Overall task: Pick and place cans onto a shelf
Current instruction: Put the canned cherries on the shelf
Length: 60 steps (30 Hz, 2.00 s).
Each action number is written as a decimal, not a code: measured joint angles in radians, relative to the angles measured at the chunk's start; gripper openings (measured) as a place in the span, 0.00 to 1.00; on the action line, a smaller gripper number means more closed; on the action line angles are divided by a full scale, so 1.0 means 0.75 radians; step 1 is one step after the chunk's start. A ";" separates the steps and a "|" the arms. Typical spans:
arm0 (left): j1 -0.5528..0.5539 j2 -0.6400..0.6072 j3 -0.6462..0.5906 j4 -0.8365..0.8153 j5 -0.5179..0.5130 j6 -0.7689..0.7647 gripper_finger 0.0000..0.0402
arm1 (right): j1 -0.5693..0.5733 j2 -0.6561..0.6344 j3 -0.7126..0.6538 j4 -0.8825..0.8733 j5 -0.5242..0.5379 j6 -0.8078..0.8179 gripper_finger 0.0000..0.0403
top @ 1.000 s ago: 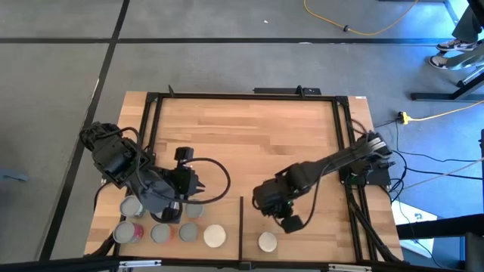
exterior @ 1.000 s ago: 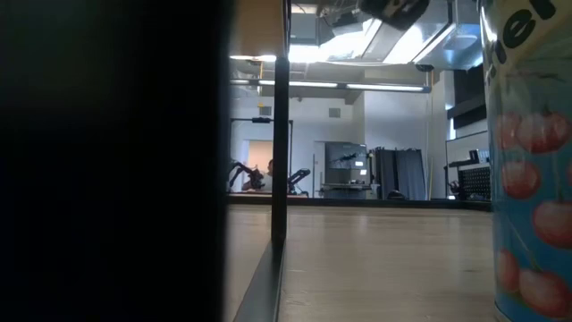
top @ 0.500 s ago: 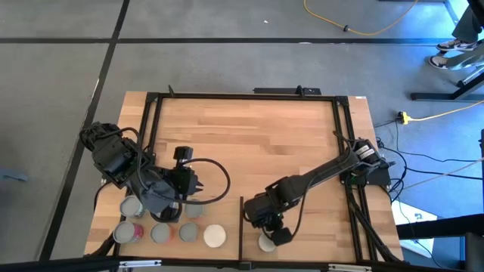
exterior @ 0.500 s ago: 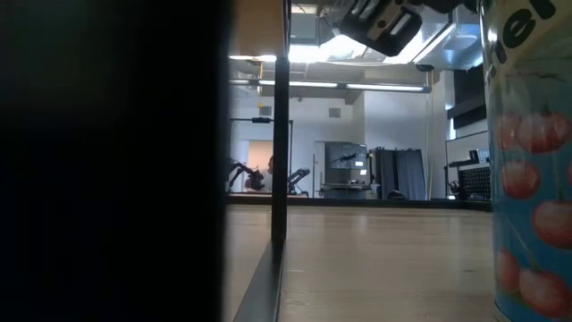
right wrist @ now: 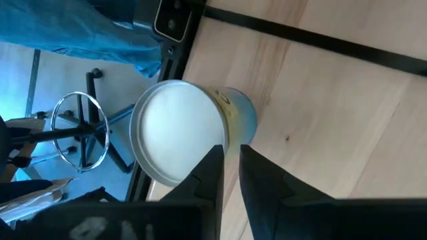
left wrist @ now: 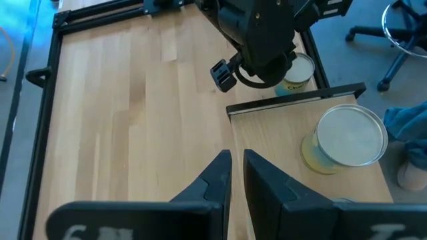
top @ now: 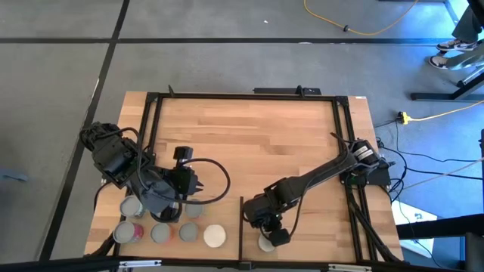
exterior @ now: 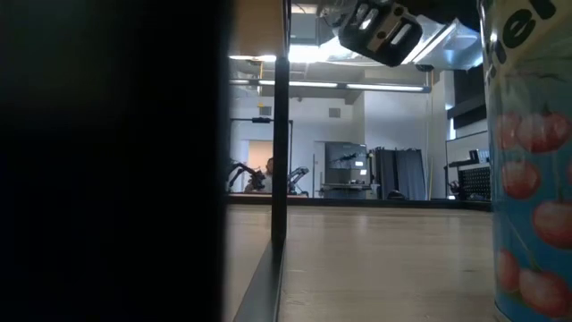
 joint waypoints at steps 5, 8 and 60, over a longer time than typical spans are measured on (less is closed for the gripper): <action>0.000 0.000 0.000 0.000 0.000 -0.003 0.08 | 0.000 0.009 0.000 0.008 -0.001 -0.015 0.12; 0.000 0.000 0.000 0.000 0.000 -0.004 0.08 | 0.000 0.009 0.000 0.007 0.000 -0.030 0.12; 0.000 0.001 -0.001 0.000 0.000 -0.007 0.08 | 0.001 0.064 0.000 0.044 0.026 -0.068 0.11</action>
